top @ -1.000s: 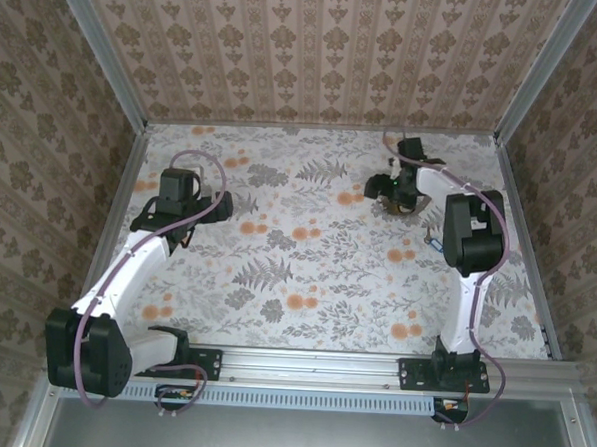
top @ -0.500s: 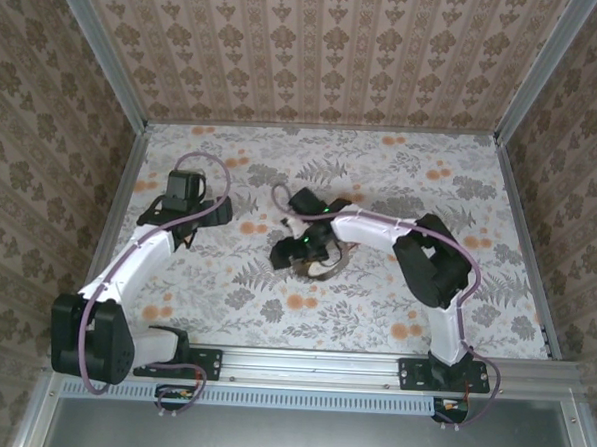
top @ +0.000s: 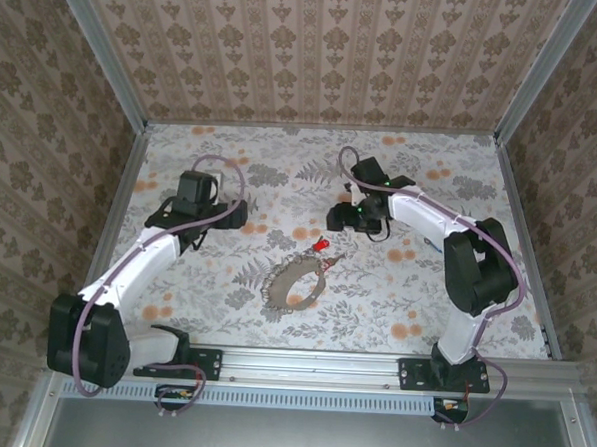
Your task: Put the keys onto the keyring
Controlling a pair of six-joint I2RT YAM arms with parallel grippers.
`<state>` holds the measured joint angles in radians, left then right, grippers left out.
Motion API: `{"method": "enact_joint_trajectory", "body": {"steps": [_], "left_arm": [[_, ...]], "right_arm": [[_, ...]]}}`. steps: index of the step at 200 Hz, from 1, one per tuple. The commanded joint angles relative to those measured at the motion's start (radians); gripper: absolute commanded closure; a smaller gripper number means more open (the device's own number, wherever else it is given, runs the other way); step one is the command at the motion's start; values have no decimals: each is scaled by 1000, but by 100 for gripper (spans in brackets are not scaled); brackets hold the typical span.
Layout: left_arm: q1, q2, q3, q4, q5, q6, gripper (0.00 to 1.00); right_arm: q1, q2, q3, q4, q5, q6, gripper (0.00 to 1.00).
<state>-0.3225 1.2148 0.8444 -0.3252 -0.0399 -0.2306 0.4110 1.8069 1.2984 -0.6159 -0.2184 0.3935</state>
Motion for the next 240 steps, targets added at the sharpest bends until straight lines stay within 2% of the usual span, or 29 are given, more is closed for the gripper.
{"method": "enact_joint_trajectory", "body": {"steps": [1,16,37,65,80,85,92,103,117,131,146,164,187,212,227,240], "left_arm": [[-27,-49,-15,41,23,88,0],[-47,-68,-25,60,23,117,0],[-68,-88,-37,75,23,136,0],[-92,-102,-45,79,17,163,0],[-111,-110,-48,77,1,182,0],[-119,-112,-50,76,-13,185,0],[-127,-117,-50,74,-42,181,0],[-127,-124,-54,75,-76,168,0],[-128,-135,-64,88,-79,170,0],[-126,-139,-65,91,-41,174,0],[-126,-131,-61,86,4,170,2],[-116,-122,-64,93,29,140,5],[-14,-91,-54,92,173,29,6],[119,-38,15,4,321,-62,8],[189,-26,39,-56,381,-83,9],[223,-37,29,-77,363,-97,10]], "right_arm": [[-69,-84,-43,-43,201,56,30],[-150,-109,-53,-93,316,154,29],[-268,-137,-103,-85,327,246,25],[-387,-141,-172,-24,257,302,26],[-405,-131,-177,-5,177,242,31],[-400,-128,-178,12,118,203,38],[-379,-127,-189,47,22,147,48],[-321,-131,-207,97,-87,71,50],[-242,-134,-195,34,-25,-4,48],[-210,-142,-187,-16,25,-47,49],[-174,-177,-216,14,-33,-84,53],[-59,-188,-214,46,-108,-128,56],[86,-147,-154,32,-121,-140,59],[241,-84,-89,73,-145,-117,60],[317,-20,8,14,-62,-102,61],[360,36,85,-30,0,-39,65]]}}
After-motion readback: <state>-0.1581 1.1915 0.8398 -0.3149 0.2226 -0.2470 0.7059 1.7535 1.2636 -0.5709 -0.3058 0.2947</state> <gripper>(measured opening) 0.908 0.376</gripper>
